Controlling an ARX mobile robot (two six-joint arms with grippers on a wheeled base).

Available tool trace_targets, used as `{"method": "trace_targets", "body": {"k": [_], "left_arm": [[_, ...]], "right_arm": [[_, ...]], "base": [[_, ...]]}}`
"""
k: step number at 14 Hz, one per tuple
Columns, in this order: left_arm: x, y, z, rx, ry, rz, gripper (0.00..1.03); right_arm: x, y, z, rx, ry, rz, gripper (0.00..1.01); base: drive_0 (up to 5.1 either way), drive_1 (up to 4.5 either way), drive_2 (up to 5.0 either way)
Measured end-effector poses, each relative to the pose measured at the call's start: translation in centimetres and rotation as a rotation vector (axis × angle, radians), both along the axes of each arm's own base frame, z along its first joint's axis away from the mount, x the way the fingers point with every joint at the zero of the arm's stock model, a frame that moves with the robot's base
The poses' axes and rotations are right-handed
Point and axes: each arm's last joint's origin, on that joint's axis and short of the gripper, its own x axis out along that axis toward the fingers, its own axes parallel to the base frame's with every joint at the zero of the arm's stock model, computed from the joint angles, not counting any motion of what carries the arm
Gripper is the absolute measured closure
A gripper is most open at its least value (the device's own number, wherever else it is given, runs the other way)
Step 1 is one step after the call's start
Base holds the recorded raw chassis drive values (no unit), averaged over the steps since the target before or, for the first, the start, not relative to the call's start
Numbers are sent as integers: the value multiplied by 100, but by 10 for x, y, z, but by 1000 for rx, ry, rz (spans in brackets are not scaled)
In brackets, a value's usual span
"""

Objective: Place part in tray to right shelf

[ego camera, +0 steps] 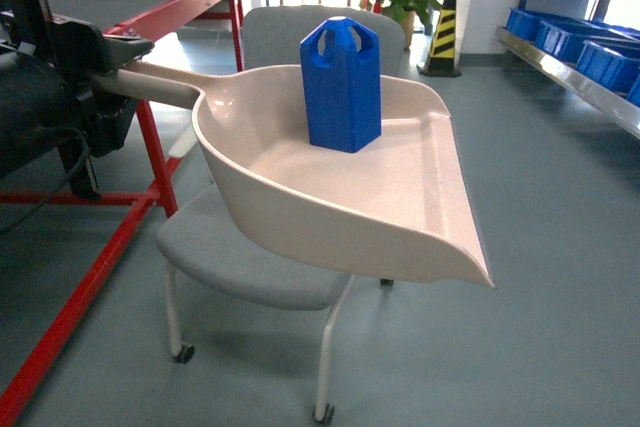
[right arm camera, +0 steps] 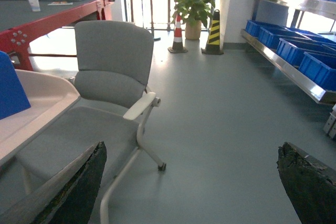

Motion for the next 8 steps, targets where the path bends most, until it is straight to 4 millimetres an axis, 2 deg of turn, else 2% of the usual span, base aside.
{"method": "trace_targets", "body": {"k": [8], "left_arm": [[0,0,0,0,3,2,90]], "right_arm": [[0,0,0,0,2,0,3]], "base": [[-1,431,-433]]}}
